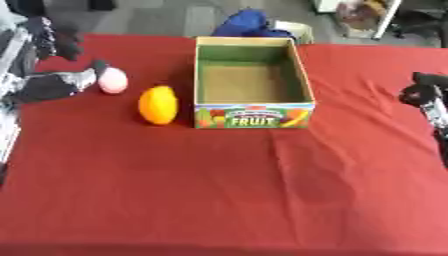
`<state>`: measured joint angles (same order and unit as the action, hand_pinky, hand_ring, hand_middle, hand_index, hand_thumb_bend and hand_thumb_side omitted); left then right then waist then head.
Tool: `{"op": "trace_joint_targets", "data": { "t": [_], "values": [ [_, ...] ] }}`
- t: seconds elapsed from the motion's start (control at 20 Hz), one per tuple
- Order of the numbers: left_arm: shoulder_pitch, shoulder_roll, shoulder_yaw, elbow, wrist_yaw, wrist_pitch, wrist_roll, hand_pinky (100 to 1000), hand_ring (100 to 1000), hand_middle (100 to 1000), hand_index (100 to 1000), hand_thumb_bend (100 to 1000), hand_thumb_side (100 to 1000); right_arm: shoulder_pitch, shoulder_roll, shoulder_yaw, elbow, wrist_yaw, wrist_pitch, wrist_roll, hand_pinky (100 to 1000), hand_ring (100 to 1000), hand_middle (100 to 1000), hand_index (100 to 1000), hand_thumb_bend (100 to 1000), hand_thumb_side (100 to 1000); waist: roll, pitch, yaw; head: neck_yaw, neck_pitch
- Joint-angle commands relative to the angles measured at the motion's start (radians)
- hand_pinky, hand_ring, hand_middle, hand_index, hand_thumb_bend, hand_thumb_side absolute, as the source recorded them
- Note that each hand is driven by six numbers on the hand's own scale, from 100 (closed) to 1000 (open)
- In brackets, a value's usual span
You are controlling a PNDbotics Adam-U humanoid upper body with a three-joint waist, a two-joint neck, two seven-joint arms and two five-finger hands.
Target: Pick up objects on the table and place them in the box.
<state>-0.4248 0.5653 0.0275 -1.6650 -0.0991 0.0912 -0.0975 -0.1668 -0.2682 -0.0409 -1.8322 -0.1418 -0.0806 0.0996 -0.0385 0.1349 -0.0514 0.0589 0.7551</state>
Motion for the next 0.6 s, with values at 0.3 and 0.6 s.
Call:
{"op": "trace_joint_targets", "data": {
  "t": [0.3,0.6],
  "values": [
    [-0.186,0.130,-0.038,0.290,-0.219,-0.012,-0.040,624,602,587,732,592,100,-0.006,-0.020,0.007,-0.013,0.004,0.000,0.011,816,1000,588,736,100,421,0.008,-0.014,-0.018,0.006,-0.011],
    [-0.313,0.124,-0.079,0.523,-0.420,-0.070,-0.076,630,602,588,741,642,100,-0.005,-0.024,0.015,-0.012,0.003,0.000,0.020,816,1000,588,736,100,420,0.012,-0.015,-0.042,0.012,-0.005]
  ]
}}
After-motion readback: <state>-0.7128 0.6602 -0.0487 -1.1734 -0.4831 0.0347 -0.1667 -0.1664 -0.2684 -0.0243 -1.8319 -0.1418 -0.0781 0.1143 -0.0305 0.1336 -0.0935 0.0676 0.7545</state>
